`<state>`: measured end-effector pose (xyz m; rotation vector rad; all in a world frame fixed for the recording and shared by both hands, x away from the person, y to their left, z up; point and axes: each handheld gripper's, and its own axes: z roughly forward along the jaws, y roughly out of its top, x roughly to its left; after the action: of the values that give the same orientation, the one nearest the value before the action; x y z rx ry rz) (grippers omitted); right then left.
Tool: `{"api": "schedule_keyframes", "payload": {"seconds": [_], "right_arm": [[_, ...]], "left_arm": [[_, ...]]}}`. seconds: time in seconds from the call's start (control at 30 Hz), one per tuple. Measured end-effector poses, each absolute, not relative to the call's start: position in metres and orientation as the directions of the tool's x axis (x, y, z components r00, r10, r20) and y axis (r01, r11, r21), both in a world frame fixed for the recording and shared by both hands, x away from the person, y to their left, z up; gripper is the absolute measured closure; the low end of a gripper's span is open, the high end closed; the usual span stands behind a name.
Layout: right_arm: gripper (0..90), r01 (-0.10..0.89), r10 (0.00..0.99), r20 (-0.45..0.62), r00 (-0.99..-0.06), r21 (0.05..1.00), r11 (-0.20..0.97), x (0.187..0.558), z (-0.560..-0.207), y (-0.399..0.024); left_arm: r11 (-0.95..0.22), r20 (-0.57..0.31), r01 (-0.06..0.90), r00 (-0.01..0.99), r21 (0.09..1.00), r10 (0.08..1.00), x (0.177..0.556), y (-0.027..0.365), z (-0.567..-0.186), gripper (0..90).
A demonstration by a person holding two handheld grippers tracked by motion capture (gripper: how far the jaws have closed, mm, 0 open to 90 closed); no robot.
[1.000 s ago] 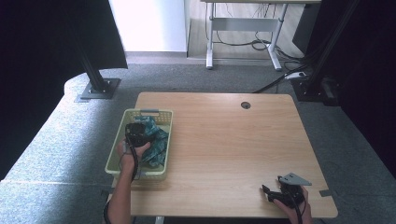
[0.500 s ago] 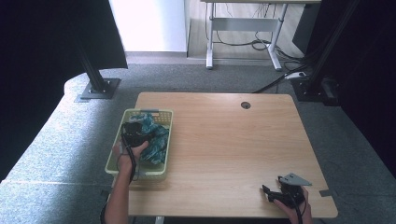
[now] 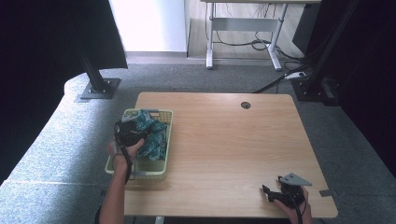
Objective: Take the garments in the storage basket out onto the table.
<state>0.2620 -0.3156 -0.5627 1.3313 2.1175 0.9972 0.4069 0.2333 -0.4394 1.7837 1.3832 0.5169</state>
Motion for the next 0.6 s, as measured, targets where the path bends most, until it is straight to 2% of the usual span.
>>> {"api": "schedule_keyframes", "payload": {"seconds": [0.6], "right_arm": [[19.5, 0.578, 0.900, 0.007, -0.437, 0.768, 0.275, 0.262, -0.563, -0.316]], "left_arm": [[-0.066, -0.157, 0.549, 0.348, 0.833, 0.924, 0.394, 0.235, -0.424, 74.0]]}}
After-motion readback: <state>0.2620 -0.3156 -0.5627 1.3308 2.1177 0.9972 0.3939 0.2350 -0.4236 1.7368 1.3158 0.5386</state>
